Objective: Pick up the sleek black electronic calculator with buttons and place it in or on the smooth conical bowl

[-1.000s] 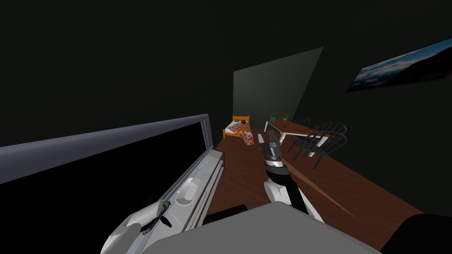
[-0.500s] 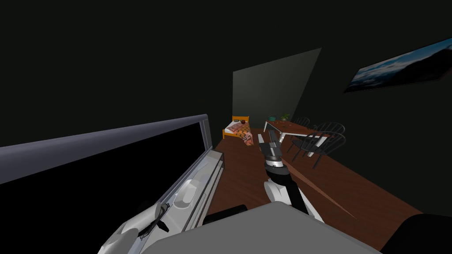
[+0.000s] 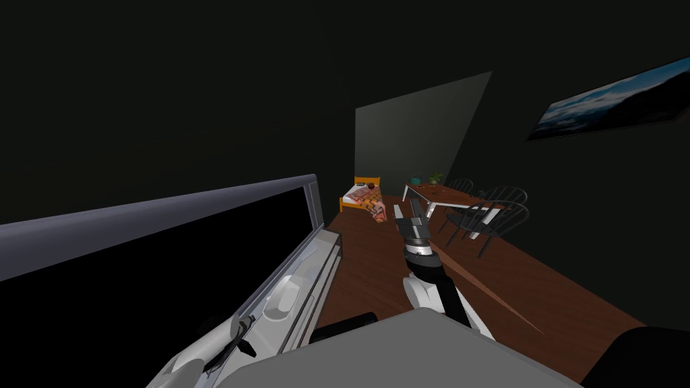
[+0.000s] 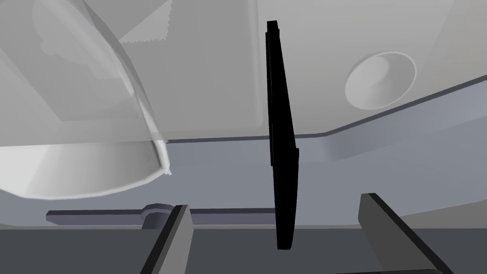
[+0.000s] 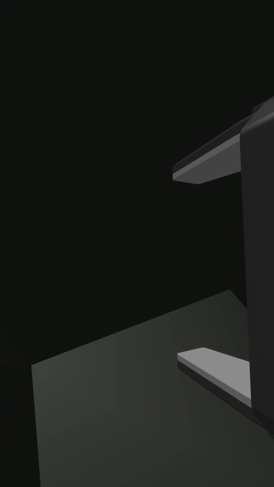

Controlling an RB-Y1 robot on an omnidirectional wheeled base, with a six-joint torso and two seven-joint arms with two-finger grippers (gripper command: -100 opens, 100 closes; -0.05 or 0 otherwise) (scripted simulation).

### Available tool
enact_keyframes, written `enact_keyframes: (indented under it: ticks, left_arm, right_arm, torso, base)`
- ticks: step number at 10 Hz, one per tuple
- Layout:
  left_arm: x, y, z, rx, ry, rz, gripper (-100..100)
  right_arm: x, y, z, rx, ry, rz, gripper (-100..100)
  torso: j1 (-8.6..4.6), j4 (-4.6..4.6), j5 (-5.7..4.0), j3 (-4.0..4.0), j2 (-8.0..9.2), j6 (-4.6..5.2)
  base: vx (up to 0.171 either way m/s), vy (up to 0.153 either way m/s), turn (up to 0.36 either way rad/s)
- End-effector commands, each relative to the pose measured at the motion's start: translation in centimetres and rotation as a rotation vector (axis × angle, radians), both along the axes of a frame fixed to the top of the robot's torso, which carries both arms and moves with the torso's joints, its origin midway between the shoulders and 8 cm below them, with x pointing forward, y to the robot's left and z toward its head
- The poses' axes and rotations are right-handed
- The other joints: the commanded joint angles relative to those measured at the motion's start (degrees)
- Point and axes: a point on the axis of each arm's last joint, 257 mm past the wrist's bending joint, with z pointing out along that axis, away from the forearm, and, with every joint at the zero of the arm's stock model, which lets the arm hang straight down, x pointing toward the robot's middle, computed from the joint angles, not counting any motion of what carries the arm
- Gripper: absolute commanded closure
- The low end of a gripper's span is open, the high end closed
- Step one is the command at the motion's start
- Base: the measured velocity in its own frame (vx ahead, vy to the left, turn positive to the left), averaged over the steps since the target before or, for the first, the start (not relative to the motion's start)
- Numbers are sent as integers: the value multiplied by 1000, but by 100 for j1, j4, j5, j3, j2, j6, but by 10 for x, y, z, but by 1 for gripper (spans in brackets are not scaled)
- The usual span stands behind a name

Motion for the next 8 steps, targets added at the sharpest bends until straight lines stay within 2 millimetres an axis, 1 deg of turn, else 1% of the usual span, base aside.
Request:
enact_keyframes:
  ticks: [1,2,3,5,6,8]
  left_arm:
    - [-9,1,-4,4,7,-11,-100]
    - [-10,5,-2,2,-1,6,-100]
    - [-20,3,-7,7,13,-15,-100]
    - [-23,11,-4,3,-1,19,-100]
    - [-33,10,-8,10,14,-2,-100]
    - [-36,16,-7,7,3,27,-100]
  right_arm:
    - [0,0,0,0,0,0,0]
    - [0,0,0,0,0,0,0]
    - [0,0,0,0,0,0,0]
    - [0,0,0,0,0,0,0]
    - [0,0,0,0,0,0,0]
    - [0,0,0,0,0,0,0]
  torso:
    - [0,0,0,0,0,0]
    - [-3,-1,0,-3,-5,0]
    - [-4,-1,-1,-3,-5,-1]
    - [-5,-2,-1,-5,-9,0]
    - [-4,-2,-1,-5,-8,0]
    - [-2,-1,-1,-2,-2,-1]
  base:
    - [22,-11,-12]
    - [20,-12,3]
    - [26,-10,-35]
    - [31,-13,-30]
    - [20,-9,-14]
    - [8,-5,1]
